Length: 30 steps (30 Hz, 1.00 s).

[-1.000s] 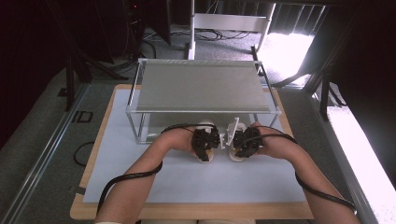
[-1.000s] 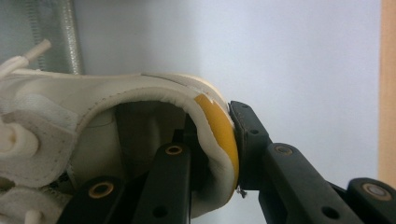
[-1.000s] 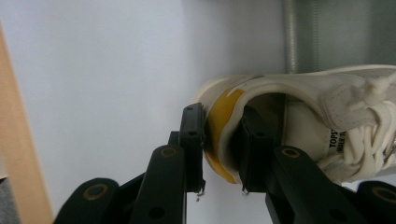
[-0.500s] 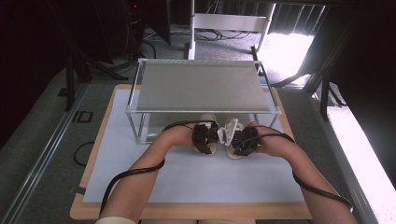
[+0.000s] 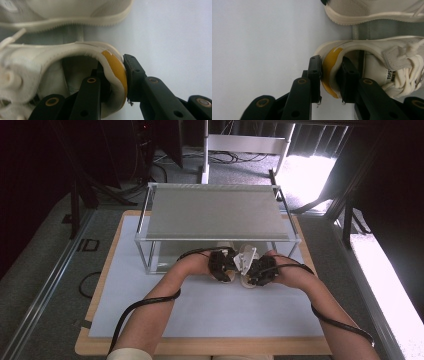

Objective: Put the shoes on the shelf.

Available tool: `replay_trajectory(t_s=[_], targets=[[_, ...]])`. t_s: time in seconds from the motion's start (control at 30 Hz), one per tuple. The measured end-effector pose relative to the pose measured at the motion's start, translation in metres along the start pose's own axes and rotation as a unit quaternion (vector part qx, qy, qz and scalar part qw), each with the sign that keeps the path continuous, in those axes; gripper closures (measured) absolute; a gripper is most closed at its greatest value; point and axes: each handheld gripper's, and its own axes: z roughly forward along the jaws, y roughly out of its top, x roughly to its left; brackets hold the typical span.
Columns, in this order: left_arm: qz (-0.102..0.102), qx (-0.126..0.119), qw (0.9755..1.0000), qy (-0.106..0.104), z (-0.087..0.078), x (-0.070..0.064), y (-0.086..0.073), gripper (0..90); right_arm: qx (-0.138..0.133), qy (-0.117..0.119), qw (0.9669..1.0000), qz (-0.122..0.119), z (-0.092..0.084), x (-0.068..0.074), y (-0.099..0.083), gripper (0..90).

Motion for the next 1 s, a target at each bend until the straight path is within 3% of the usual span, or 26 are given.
replay_trajectory(t_s=[0.17,0.23,0.3,0.33,0.37,0.47,0.5,0.6,0.87,1.0], targets=[[0.012,-0.007,0.9997,0.019,0.001,-0.001,0.003,71.6,-0.022,-0.014,0.9996,-0.011,0.001,0.0,-0.002,70.4],[-0.007,-0.011,0.999,0.043,-0.002,0.0,0.004,64.0,-0.038,-0.029,0.9988,-0.014,-0.001,0.0,-0.004,66.5],[-0.007,-0.011,0.999,0.043,-0.002,0.0,0.004,60.0,-0.044,-0.035,0.9983,-0.017,-0.002,0.0,-0.004,66.5],[-0.087,-0.035,0.9946,0.045,-0.007,0.005,0.003,54.9,-0.055,-0.042,0.9976,-0.003,-0.005,-0.001,-0.007,63.5],[-0.084,-0.032,0.995,0.044,-0.008,0.004,0.002,54.6,-0.057,-0.043,0.9974,0.004,-0.006,0.0,-0.008,63.1],[-0.098,-0.039,0.9931,0.05,-0.008,0.002,0.001,46.5,-0.066,-0.048,0.9965,0.017,-0.008,0.0,-0.011,60.2],[-0.114,-0.047,0.9903,0.063,-0.01,0.001,0.0,46.5,-0.079,-0.054,0.995,0.028,-0.009,0.001,-0.013,58.3],[-0.131,-0.058,0.9875,0.066,-0.011,-0.001,0.0,43.0,-0.092,-0.05,0.9934,0.046,-0.01,0.001,-0.016,58.0],[-0.141,-0.071,0.9836,0.087,-0.016,-0.009,-0.003,39.9,-0.118,-0.073,0.9888,0.056,-0.014,0.005,-0.022,57.2],[-0.154,-0.094,0.9786,0.098,-0.027,-0.015,-0.006,38.9,-0.135,-0.081,0.9846,0.075,-0.02,0.007,-0.028,54.8]])
